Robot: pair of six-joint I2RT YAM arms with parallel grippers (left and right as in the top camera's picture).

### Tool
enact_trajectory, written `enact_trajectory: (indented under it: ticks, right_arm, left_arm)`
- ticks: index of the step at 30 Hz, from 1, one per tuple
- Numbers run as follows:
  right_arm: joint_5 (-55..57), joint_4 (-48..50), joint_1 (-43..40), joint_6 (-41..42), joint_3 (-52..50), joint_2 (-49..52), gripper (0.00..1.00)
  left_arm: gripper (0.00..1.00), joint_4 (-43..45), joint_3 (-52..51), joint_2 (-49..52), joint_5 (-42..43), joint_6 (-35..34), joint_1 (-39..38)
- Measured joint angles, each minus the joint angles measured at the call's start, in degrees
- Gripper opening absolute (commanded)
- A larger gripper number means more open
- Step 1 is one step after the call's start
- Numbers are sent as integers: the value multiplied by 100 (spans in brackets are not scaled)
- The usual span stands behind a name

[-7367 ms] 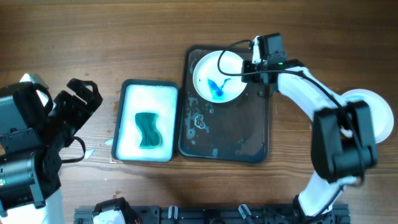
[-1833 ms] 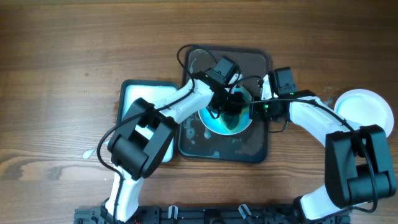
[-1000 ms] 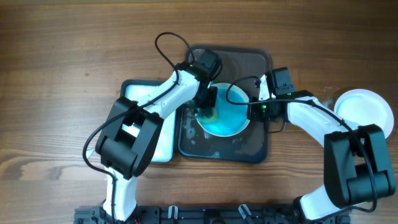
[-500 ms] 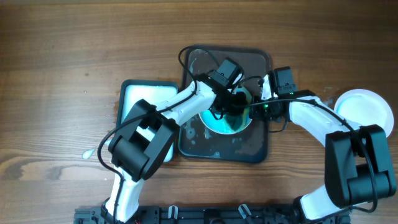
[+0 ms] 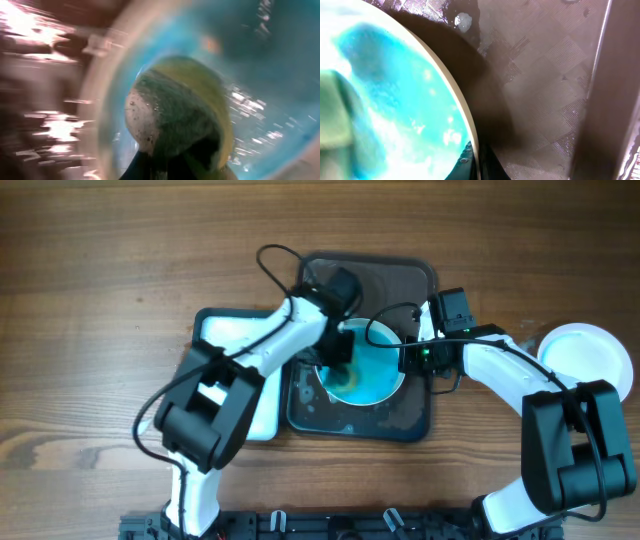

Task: Clean dirty plates on tray and stack at the side
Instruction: 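Return the sponge to the basin with the left gripper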

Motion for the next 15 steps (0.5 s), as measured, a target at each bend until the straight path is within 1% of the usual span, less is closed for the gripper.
enact_trajectory:
  ticks: [4,8,11,13,15]
  right_arm:
    - [-7,4,-2,0,0,0,4]
    - [-9,4,-2,0,0,0,4]
    - [-9,4,-2,0,0,0,4]
    - [-9,15,-2,-22,0,0,4]
    - [-35,85,-2,-223,-9,0,4]
  left_arm:
    - [4,-44,-26,-302,-170,42,201]
    - [4,-317,-66,-785,2,57,251]
    - [4,-529,-90,-1784,136,57,457]
    - [4,-765,-90,-2549,149,57,811]
    - [4,-1158,-83,-3189,-90,-50,1344]
